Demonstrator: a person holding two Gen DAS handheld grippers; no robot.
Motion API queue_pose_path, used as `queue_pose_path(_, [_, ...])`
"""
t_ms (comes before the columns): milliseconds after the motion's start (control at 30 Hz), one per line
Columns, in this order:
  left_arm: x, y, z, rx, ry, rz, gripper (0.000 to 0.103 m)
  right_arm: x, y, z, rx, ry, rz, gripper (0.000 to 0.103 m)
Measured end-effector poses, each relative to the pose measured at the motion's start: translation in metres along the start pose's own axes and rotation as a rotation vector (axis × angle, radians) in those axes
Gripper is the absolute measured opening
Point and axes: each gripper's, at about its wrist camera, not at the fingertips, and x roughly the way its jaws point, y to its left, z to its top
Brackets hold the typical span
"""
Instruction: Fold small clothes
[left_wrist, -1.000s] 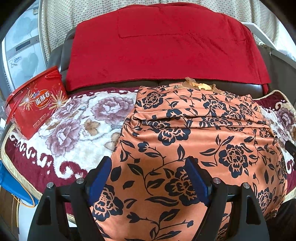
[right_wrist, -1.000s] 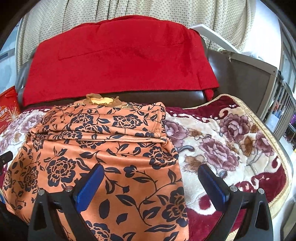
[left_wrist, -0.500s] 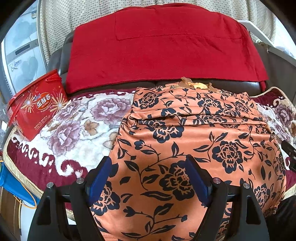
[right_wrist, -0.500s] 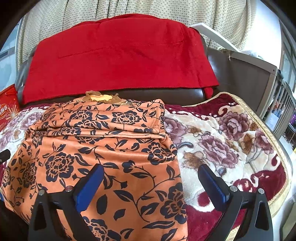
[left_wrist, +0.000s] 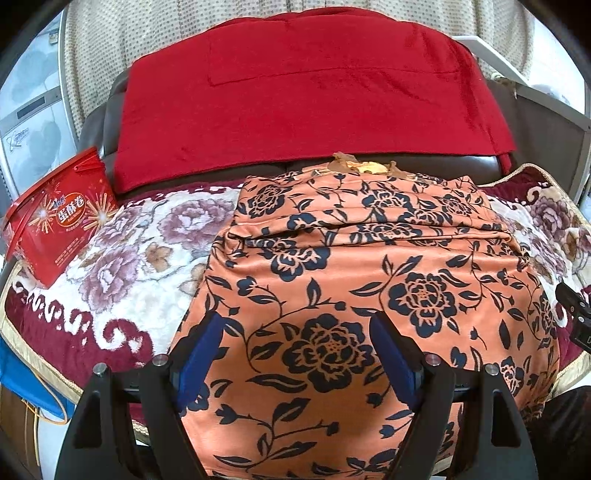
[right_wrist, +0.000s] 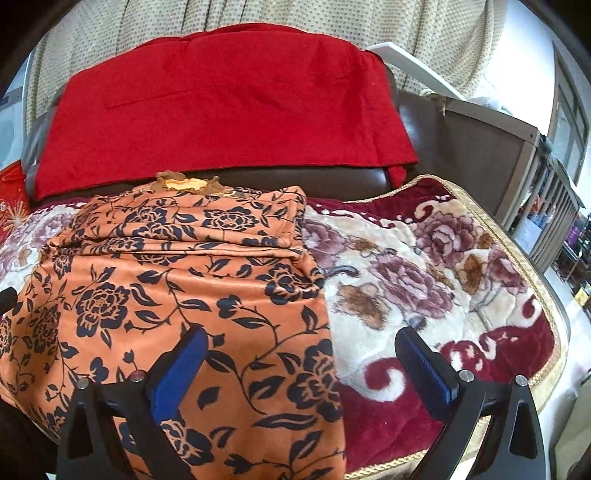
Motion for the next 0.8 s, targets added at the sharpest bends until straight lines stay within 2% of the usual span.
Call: queue_pose_path(800, [-0.0029, -0.0024, -0.0024, 0.01, 0.0, 0.007, 0.082, -0.0021, -0.0003, -0.0043, -0.01, 0.018, 0.0, 0.102])
